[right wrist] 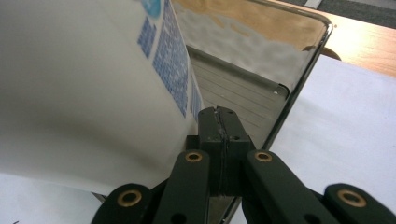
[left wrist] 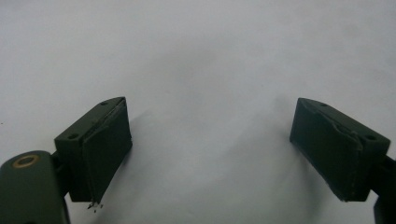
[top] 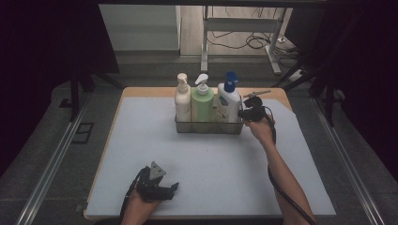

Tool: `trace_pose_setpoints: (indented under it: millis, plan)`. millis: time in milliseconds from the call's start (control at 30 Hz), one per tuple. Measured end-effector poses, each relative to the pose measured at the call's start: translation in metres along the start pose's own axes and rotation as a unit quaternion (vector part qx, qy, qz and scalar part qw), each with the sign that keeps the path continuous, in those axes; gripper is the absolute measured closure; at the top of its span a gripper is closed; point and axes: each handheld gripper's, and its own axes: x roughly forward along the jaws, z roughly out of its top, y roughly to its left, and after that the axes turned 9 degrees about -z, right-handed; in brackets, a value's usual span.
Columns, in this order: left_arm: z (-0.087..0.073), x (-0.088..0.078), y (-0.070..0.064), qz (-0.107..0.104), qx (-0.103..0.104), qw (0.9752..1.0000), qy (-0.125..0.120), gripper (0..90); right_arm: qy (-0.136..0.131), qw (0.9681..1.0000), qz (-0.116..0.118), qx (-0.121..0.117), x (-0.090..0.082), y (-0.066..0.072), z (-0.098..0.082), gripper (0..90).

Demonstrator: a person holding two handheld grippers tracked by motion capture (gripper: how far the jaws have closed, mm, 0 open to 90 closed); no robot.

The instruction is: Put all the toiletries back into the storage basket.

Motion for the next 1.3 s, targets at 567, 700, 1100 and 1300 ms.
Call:
trace_pose_setpoints:
  millis: [567, 700, 1100, 1300]
  plan:
    - [0.0, 0.0, 0.0, 0.0, 0.0, 1.0, 0.0, 12.2, 0.008, 0.9998, 0.011, -0.015, 0.007, 0.014, -0.001, 89.1]
    - [0.0, 0.0, 0.0, 0.0, 0.0, 1.0, 0.0, 12.2, 0.01, 0.9996, 0.016, -0.019, 0.008, 0.017, -0.001, 89.1]
    - [0.0, 0.0, 0.0, 0.0, 0.0, 1.0, 0.0, 12.2, 0.012, 0.9994, 0.019, -0.025, 0.008, 0.024, -0.001, 89.3]
    - [0.0, 0.0, 0.0, 0.0, 0.0, 1.0, 0.0, 12.2, 0.012, 0.9994, 0.02, -0.028, 0.006, 0.025, -0.001, 89.4]
